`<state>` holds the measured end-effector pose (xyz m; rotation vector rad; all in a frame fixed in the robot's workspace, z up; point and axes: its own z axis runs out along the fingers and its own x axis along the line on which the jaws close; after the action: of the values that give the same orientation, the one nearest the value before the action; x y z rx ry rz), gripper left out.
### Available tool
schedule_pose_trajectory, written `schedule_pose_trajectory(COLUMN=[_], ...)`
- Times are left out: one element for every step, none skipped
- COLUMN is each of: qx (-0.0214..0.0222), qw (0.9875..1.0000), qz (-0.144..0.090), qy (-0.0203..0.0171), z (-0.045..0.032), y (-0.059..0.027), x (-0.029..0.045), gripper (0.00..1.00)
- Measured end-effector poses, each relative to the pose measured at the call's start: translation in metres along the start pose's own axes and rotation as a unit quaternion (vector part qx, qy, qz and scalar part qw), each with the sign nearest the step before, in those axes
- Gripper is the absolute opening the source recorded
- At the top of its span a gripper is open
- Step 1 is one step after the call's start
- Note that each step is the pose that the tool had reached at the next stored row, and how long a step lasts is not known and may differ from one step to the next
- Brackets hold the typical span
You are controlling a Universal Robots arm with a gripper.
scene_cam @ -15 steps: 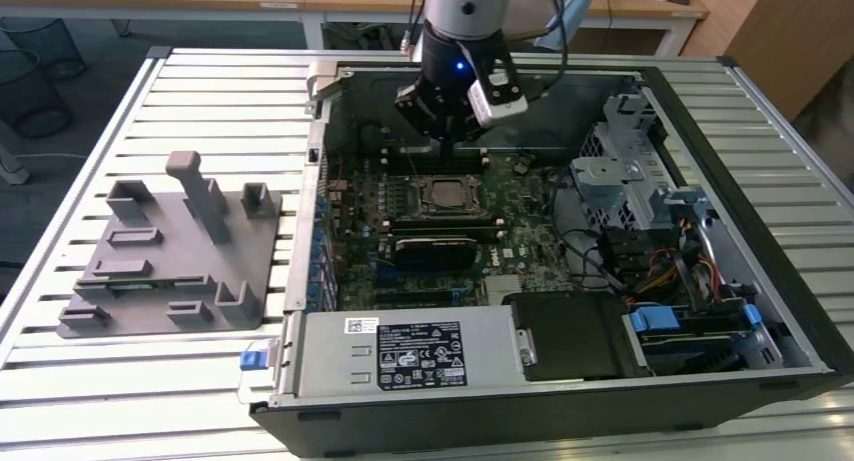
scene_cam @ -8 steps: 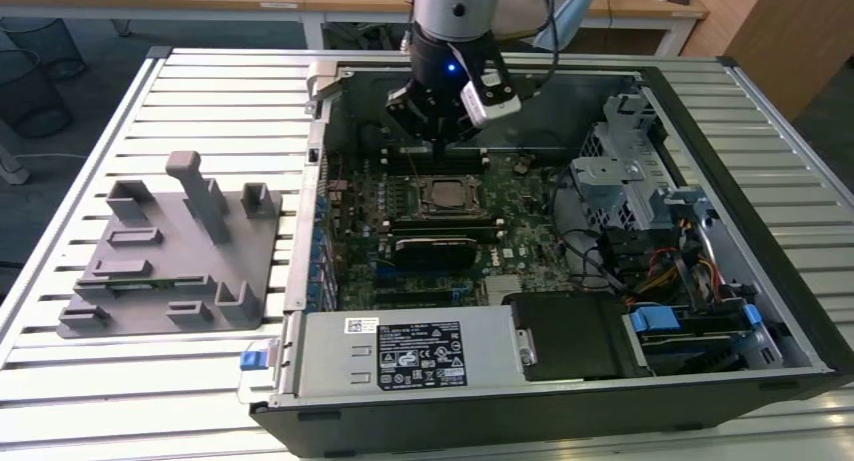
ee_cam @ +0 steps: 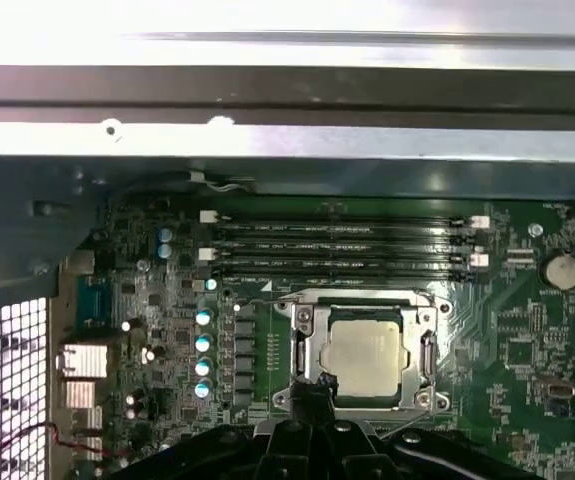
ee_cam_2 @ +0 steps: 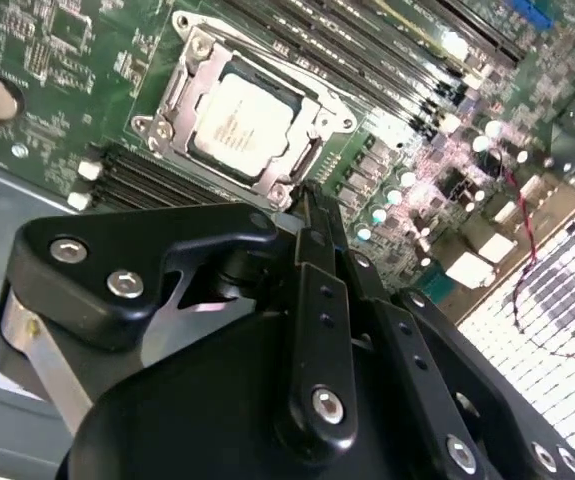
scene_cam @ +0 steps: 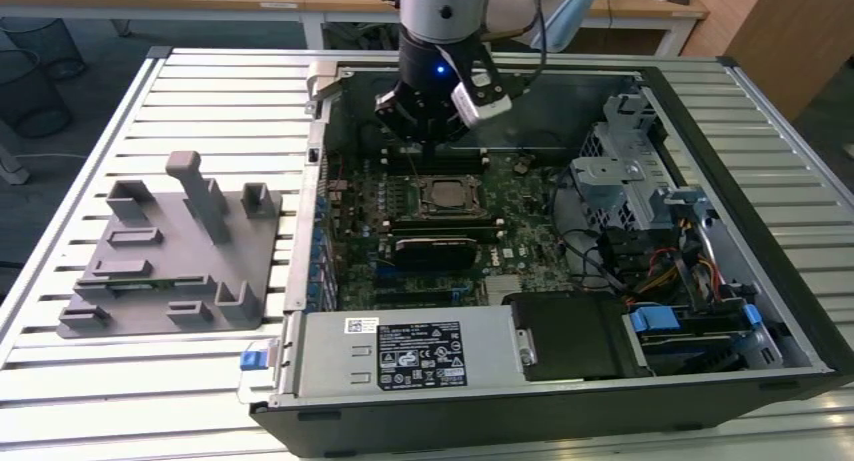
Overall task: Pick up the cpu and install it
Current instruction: 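Install the first cpu locking lever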
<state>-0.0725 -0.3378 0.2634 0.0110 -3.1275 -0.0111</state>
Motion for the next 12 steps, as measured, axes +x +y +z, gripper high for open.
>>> schedule_pose_trajectory(qx=[0.0001, 0.0001, 0.0001, 0.0001, 0.0001, 0.0001, 0.0001, 0.0000, 0.0000, 0.0001, 0.0001, 0.0001], qw=[1.0000, 1.0000, 1.0000, 1.0000, 1.0000, 1.0000, 1.0000, 1.0000, 1.0000, 1.0000, 1.0000, 1.0000], qz=[-0.003, -0.004, -0.005, -0.005, -0.005, -0.005, -0.005, -0.005, -0.005, -0.005, -0.005, -0.005], qy=[0.0001, 0.0001, 0.0001, 0.0000, -0.0002, -0.0005, -0.0007, -0.0008, -0.0008, -0.0008, -0.0008, -0.0008], z=[0.0003, 0.0007, 0.0010, 0.0012, 0.0014, 0.0015, 0.0016, 0.0017, 0.0017, 0.0017, 0.0017, 0.0016], y=[0.0000, 0.0000, 0.0000, 0.0001, 0.0001, 0.0001, 0.0002, 0.0002, 0.0002, 0.0002, 0.0002, 0.0002], x=[0.0010, 0.0028, 0.0053, 0.0080, 0.0108, 0.0139, 0.0165, 0.0177, 0.0179, 0.0180, 0.0181, 0.0182], gripper=[0.11, 0.11, 0.11, 0.11, 0.11, 0.11, 0.11, 0.11, 0.11, 0.11, 0.11, 0.11])
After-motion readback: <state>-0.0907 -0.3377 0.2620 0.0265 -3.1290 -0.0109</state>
